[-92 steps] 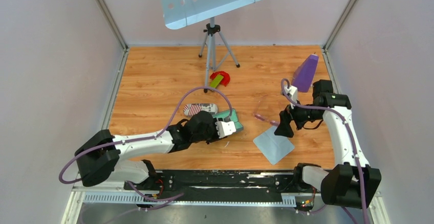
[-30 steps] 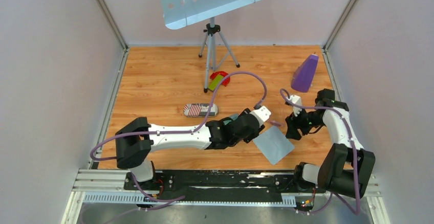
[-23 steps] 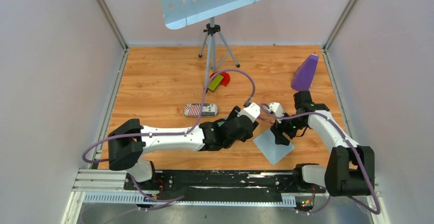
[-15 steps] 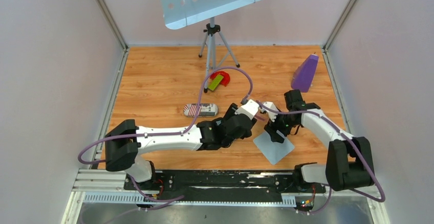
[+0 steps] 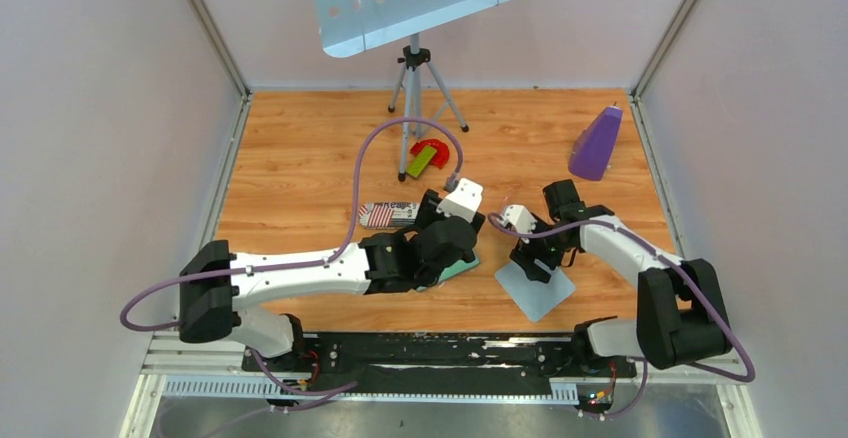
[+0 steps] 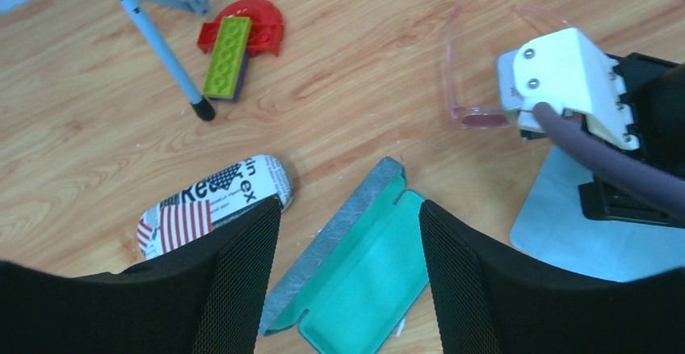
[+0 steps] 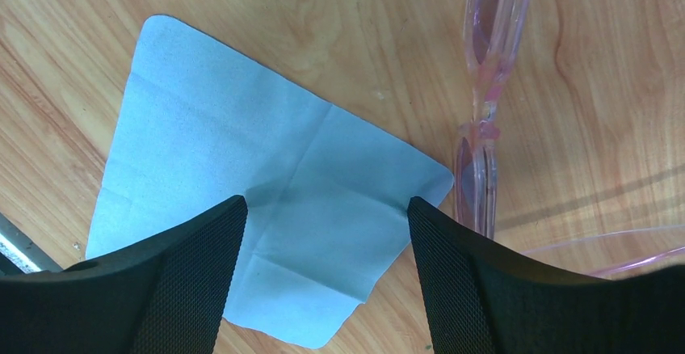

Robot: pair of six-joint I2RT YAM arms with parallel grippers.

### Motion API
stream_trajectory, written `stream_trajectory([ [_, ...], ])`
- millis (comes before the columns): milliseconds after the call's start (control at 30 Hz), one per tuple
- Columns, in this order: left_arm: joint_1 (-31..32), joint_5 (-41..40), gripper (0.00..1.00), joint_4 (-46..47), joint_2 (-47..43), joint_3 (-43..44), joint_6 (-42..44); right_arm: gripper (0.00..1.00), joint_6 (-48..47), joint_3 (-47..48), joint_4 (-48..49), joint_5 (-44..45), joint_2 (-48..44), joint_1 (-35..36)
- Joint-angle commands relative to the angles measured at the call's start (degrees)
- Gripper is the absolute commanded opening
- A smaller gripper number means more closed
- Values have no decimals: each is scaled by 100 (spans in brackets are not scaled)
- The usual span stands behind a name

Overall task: Organize the sunglasses
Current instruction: Fold the glasses cleaning cloth at the center of the board.

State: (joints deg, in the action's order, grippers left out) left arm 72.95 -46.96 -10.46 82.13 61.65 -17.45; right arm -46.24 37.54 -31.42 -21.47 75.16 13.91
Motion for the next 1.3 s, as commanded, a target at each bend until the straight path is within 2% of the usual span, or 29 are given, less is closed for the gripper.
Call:
stream_trajectory([
  [0, 27, -536, 69, -298, -268, -212, -467, 78, 53, -68, 19, 146, 173, 99],
  [233, 25, -905, 71, -318, -1076, -575, -545, 78, 15, -33, 68, 202, 509, 345],
  [467, 9, -1289, 74, -377, -1436, -608, -214, 78, 4, -44, 119, 224, 720, 651],
  [967, -105, -1465, 76, -103, -1606, -627, 348, 78, -761, -87, -718, -725, -18, 1790],
  [1100, -129, -1443, 76, -87, -1597, -637, 417, 79, -532, 78, -554, -404, 88, 1741],
  [1267, -132, -1260, 76, -88, -1616, -647, 449, 79, -525, 372, -563, -417, 398, 1170],
])
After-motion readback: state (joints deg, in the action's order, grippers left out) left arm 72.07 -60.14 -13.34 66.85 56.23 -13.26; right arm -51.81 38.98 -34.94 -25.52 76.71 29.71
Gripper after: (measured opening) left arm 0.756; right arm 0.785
